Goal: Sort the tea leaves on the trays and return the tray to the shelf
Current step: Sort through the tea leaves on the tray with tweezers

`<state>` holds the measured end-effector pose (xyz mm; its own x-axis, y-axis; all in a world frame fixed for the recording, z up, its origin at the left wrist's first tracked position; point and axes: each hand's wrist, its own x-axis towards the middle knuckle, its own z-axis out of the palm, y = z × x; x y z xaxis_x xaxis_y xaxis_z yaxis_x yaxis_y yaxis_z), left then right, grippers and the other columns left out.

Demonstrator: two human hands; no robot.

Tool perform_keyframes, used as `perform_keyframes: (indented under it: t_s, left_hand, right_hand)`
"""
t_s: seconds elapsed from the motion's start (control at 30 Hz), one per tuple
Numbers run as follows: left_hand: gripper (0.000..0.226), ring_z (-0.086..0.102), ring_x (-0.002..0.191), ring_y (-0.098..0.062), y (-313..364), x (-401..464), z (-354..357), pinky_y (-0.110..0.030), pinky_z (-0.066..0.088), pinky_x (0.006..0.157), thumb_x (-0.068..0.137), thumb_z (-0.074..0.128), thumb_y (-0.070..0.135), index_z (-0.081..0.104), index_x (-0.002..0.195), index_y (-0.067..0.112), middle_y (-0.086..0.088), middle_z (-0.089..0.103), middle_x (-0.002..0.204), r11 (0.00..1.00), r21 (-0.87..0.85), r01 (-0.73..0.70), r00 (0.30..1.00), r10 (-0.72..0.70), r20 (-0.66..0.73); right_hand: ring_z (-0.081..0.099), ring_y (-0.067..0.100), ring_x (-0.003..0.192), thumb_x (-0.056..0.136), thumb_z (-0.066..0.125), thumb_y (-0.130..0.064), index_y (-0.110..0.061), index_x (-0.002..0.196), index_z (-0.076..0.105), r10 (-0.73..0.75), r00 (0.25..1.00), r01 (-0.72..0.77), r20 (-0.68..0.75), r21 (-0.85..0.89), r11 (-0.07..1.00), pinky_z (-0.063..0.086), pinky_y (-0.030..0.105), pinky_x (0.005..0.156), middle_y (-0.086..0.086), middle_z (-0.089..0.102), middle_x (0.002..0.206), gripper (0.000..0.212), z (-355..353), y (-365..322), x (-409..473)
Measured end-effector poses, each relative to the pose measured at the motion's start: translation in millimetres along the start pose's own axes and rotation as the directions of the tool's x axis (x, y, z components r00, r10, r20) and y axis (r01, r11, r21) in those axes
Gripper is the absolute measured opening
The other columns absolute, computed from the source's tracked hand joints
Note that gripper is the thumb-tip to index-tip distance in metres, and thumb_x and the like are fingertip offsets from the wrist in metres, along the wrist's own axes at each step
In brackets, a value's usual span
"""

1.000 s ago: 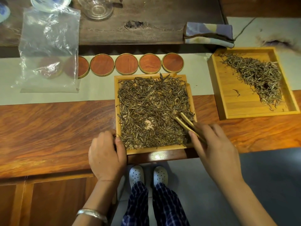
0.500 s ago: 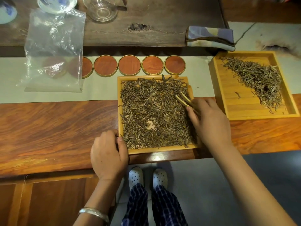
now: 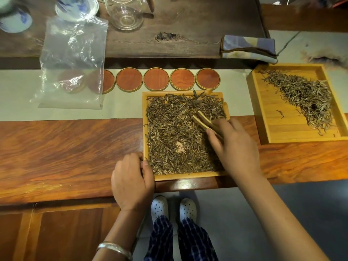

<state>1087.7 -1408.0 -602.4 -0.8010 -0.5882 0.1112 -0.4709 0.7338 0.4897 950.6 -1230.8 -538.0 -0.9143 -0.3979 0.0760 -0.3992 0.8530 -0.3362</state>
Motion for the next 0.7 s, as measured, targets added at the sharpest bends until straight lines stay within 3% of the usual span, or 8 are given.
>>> perform_keyframes:
  t_s: [0.2,0.33,0.43,0.6,0.7]
  left_hand:
    - [0.02,0.031,0.064,-0.015,0,0,-2,-0.03,0.026,0.06,0.084,0.045,0.023,0.028,0.079,0.03,0.008,0.033,0.071,1.0,0.0,0.0,1.0,0.0,0.007]
    - [0.015,0.033,0.064,-0.016,0,0,-2,-0.031,0.027,0.06,0.085,0.045,0.023,0.032,0.079,0.027,0.008,0.034,0.072,1.0,-0.003,-0.001,1.0,0.001,0.009]
    - [0.009,0.029,0.066,-0.012,1,0,-2,-0.03,0.024,0.062,0.084,0.044,0.024,0.036,0.079,0.025,0.01,0.031,0.073,1.0,-0.008,-0.002,1.0,0.002,-0.014]
    - [0.013,0.03,0.065,-0.013,0,-1,-2,-0.029,0.025,0.061,0.084,0.041,0.028,0.029,0.079,0.029,0.009,0.033,0.072,1.0,-0.026,0.009,1.0,-0.009,-0.009]
    - [0.015,0.032,0.064,-0.013,-1,0,-2,-0.03,0.026,0.061,0.085,0.041,0.03,0.027,0.079,0.032,0.009,0.035,0.071,0.999,-0.035,0.015,1.0,-0.014,0.008]
  right_hand:
    - [0.061,0.023,0.071,0.093,0.054,-0.036,-0.016,0.111,0.062,-0.077,0.995,0.074,0.068,0.044,0.996,0.049,0.03,0.049,0.003,0.058,0.099,0.028,4,-16,-19]
    - [0.062,0.025,0.074,0.093,0.053,-0.037,-0.015,0.112,0.061,-0.035,0.996,0.031,0.08,0.047,0.998,0.049,0.032,0.051,0.004,0.058,0.1,0.03,3,-16,-19]
    - [0.06,0.022,0.069,0.093,0.054,-0.037,-0.016,0.11,0.062,-0.105,0.992,0.098,0.076,0.089,0.991,0.048,0.03,0.048,0.002,0.057,0.097,0.029,0,-24,-22]
    - [0.061,0.022,0.07,0.094,0.046,-0.043,-0.02,0.116,0.059,-0.161,0.963,0.145,0.218,0.086,0.986,0.053,0.039,0.052,0.0,0.054,0.099,0.034,6,-37,-33]
    - [0.062,0.024,0.071,0.094,0.052,-0.039,-0.019,0.115,0.061,-0.114,0.981,0.101,0.157,0.092,0.991,0.054,0.039,0.052,0.001,0.057,0.1,0.03,6,-34,-34]
